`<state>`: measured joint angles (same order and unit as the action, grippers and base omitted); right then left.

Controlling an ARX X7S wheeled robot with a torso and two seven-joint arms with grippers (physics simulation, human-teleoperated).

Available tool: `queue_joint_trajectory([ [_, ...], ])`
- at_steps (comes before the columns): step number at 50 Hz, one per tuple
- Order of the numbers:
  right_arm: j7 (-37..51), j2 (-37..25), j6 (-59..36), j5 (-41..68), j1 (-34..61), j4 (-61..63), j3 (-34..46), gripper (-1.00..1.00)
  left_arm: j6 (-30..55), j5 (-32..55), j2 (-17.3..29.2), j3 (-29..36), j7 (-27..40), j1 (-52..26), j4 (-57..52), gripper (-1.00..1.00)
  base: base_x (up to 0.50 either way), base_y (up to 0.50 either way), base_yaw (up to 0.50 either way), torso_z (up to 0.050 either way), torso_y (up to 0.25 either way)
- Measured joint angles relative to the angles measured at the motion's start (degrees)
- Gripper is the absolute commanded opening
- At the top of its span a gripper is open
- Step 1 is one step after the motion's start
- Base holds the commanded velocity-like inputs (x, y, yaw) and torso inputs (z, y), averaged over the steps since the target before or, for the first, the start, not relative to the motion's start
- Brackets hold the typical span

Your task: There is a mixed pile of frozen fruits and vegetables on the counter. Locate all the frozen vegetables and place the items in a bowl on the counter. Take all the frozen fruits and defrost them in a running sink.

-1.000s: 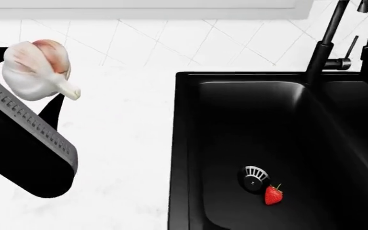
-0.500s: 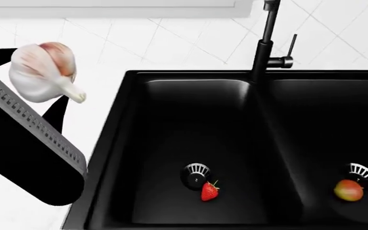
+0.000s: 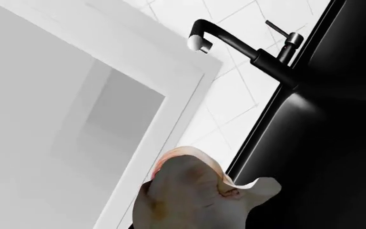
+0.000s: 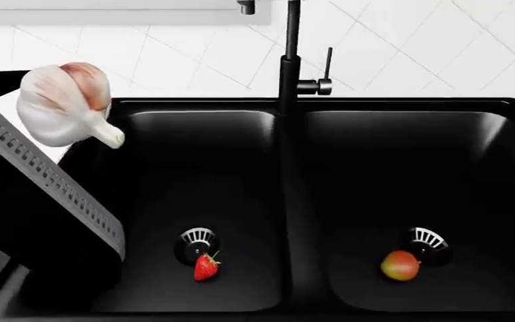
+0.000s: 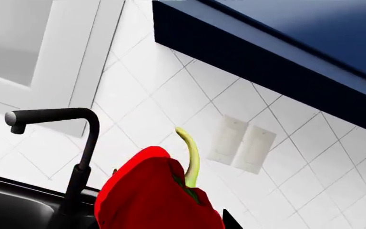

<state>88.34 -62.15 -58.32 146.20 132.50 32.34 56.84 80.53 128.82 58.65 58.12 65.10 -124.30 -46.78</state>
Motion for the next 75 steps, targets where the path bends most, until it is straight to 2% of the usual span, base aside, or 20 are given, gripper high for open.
queue_joint_trajectory([
  [25, 0.13, -1.53, 0.68, 0.09, 0.12, 0.43, 0.56, -1.0, -0.1, 0.57, 0.43, -0.72, -0.23, -0.32, 0.07, -1.0, -0.21, -0.5, 0.0, 0.0, 0.0],
  [75, -0.66, -2.25, -0.37, -1.22, -1.04, 0.26, -0.28, -1.0, 0.08, 0.13, 1.26, -1.94, -1.34, 0.56, -0.1, -1.0, -0.02, -0.5, 0.0, 0.0, 0.0],
])
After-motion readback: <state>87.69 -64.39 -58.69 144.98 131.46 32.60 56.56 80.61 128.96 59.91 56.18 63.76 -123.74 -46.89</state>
